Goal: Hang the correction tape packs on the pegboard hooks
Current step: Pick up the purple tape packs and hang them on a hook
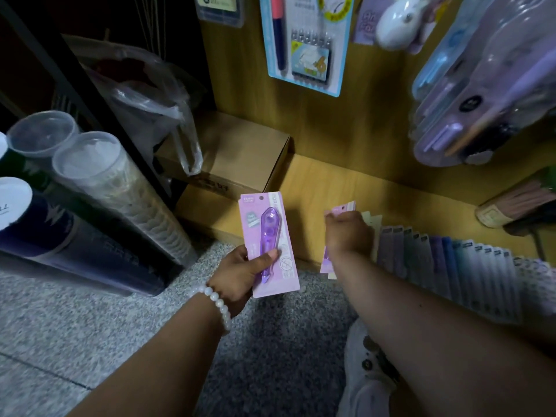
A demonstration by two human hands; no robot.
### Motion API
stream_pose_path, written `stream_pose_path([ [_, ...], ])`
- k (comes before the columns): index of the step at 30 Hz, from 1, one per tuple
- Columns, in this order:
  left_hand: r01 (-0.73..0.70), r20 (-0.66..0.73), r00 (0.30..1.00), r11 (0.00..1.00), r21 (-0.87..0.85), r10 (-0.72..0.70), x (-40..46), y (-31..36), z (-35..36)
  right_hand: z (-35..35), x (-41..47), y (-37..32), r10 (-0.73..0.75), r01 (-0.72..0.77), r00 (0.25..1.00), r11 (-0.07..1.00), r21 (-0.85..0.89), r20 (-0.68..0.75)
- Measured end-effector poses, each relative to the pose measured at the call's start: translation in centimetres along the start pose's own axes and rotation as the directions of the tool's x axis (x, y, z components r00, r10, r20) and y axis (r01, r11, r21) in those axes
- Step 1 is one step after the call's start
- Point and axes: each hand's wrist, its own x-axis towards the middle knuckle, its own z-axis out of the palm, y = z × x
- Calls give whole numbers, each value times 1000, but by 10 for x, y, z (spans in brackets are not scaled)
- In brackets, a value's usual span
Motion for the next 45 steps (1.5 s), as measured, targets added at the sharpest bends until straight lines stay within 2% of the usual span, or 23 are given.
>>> stream_pose_path([
  [2,7,-5,1000,1000,9,-7,3,-4,-2,-3,13,12,-4,-16,994,983,-184,-106],
  [4,12,-3,1000,1000,16,-12,6,-9,-6,-2,20,18,-27,-10,990,964,-265,-135],
  [9,18,8,1000,1000,12,-18,10,-15,-13,10,32,23,-56,33,998,913,-407,-43],
  [14,24,8,1000,1000,0,-24,10,-15,-15,12,37,18,27,-27,1000,916,-401,-4],
  [19,34,-66,997,999,23,-32,8,-12,-16,5,31,0,124,-93,990,932,-350,68],
  [22,20,-122,992,997,74,-11,6,-9,-17,-2,20,-14,111,-84,986,974,-208,121],
  [24,8,-150,989,996,86,5,3,-5,-18,-9,14,-24,67,-77,976,996,40,209],
  [27,-32,-197,979,996,78,47,-6,2,-18,-24,-5,-39,-9,-117,949,919,376,315],
  [30,-83,-250,964,996,39,90,-19,11,-17,-40,-22,-53,-57,-202,910,805,558,412],
  [34,-151,-365,916,985,77,169,-32,22,-17,-65,-42,-66,-100,-278,856,738,615,507],
  [36,-202,-394,892,975,90,221,-42,32,-16,-77,-51,-72,-123,-349,804,695,629,582],
  [40,-291,-312,897,950,115,313,-67,53,-9,-97,-70,-85,-191,-418,681,691,590,707],
  [45,-362,-192,907,927,95,374,-106,73,2,-115,-96,-100,-319,-394,630,654,646,708],
])
